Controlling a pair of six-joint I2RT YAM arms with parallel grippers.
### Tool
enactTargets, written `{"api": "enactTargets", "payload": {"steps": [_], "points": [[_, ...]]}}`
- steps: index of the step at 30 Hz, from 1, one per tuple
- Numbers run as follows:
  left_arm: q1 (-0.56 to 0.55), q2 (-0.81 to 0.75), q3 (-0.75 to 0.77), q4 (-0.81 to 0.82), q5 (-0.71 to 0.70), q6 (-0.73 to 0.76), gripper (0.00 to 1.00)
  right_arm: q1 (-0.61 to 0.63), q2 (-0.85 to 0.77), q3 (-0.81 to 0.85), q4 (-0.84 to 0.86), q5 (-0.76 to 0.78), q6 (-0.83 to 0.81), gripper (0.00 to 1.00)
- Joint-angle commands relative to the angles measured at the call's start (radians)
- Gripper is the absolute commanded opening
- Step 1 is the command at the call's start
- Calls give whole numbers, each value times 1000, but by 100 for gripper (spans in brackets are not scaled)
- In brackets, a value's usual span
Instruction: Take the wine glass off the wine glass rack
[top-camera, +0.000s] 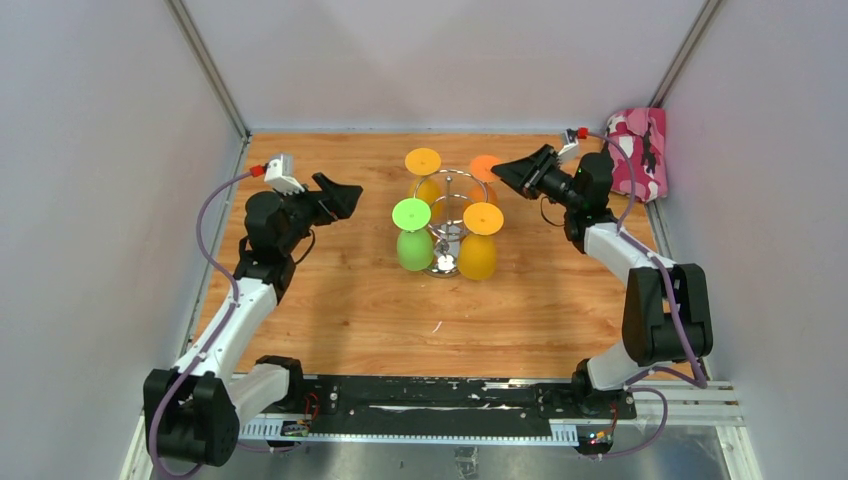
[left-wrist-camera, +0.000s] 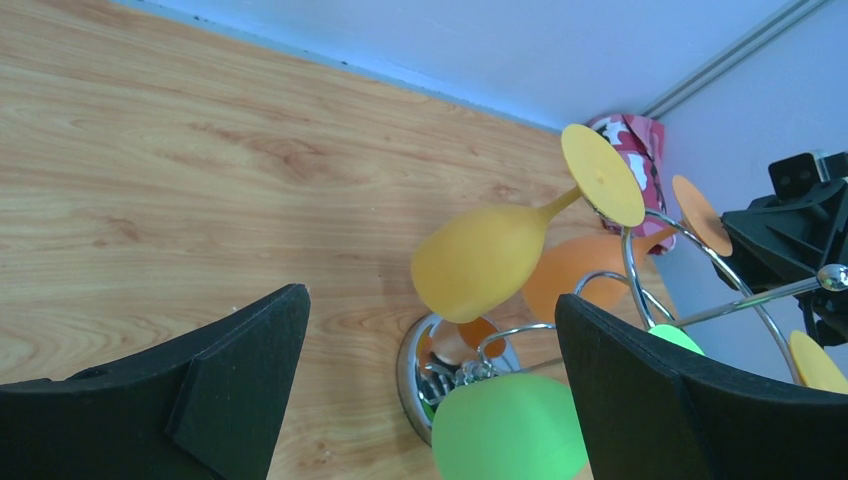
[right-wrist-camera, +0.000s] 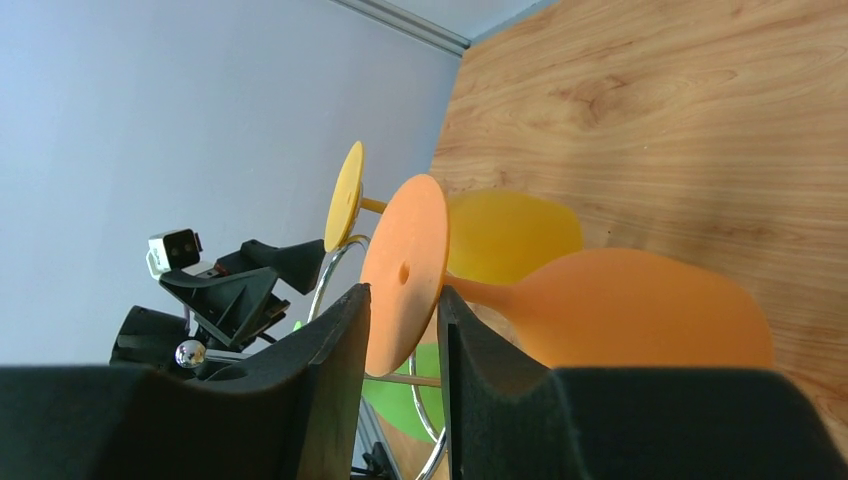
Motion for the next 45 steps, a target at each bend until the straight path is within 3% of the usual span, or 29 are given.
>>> {"api": "enactTargets", "payload": {"steps": [1,5,10,17,30,35,45], "points": [[8,-24,-11,6,18,17,100,10,-9,4,47,8,6,35],[7,-24,-11,6,21,18,100,9,-13,2,31,19,-4,33],[8,-26,-11,6,19,18,100,8,-10,8,5,29,-18,18],[7,-26,-7,6,33,20,100,5,-8,-6,0,53,-23,10],[8,-37,-3,6,48,27,100,4,2,16,23,85,20,9],[8,-34,-2,6,50,30,100,2,5,28,1,118,22,0],[8,-36,-2,-2,52,37,100,-1,6,45,-18,112,63,0]]}}
